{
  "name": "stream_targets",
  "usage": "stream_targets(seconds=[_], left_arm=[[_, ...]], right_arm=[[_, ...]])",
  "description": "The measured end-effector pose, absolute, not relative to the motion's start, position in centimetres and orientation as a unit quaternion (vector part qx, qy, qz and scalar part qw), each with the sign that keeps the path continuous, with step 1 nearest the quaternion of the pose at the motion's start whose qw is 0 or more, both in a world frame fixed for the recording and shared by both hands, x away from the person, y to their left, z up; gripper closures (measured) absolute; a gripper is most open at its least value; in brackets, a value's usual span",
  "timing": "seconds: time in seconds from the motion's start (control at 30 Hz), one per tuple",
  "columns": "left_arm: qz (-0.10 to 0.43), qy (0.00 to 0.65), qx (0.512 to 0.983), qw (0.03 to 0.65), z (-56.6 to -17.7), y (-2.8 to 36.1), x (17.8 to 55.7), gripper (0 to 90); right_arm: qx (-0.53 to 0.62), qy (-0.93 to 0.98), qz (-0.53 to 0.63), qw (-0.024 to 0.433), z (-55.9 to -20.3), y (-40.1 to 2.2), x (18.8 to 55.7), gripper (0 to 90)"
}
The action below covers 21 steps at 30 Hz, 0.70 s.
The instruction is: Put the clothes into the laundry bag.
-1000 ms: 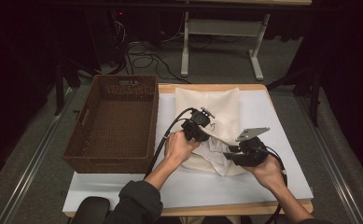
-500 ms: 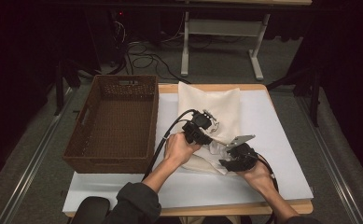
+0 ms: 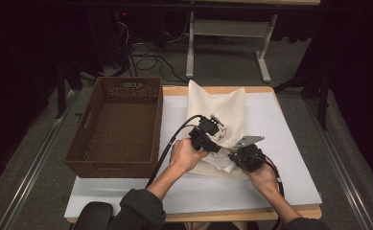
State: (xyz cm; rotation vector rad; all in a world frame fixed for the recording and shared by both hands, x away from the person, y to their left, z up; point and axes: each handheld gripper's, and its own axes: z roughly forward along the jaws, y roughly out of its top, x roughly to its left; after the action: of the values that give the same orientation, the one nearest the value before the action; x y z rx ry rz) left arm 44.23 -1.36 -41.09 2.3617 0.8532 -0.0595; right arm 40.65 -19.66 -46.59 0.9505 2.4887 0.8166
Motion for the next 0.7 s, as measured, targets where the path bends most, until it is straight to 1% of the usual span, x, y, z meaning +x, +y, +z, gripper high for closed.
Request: stream_targets(seconds=[0.17,0.27,0.37,0.4,0.47,0.6,0.7], left_arm=[[-0.025,0.313,0.896,0.313,-40.6,-1.6,43.8,87.2],[-0.024,0.316,0.896,0.311,-40.7,-1.5,43.9,87.2],[-0.019,0.321,0.896,0.307,-41.0,-1.4,44.2,87.2],[-0.017,0.32,0.896,0.307,-41.0,-1.4,44.3,87.2],[-0.017,0.325,0.894,0.308,-41.1,-1.3,44.6,87.1],[-0.017,0.334,0.891,0.307,-41.5,-0.9,45.3,87.0],[-0.016,0.339,0.89,0.304,-41.7,-0.8,45.5,86.9]], right_arm=[[0.347,0.867,0.298,0.197,-46.3,-18.7,41.9,89.5],[0.345,0.866,0.278,0.233,-46.8,-17.7,43.1,89.4],[0.352,0.869,0.265,0.226,-47.5,-17.5,44.0,88.0],[0.354,0.868,0.271,0.219,-47.5,-17.6,44.0,86.0],[0.358,0.867,0.279,0.208,-47.1,-18.0,43.7,78.0],[0.345,0.871,0.3,0.179,-45.4,-18.9,42.0,65.8],[0.331,0.878,0.306,0.162,-44.4,-19.5,40.5,61.3]])
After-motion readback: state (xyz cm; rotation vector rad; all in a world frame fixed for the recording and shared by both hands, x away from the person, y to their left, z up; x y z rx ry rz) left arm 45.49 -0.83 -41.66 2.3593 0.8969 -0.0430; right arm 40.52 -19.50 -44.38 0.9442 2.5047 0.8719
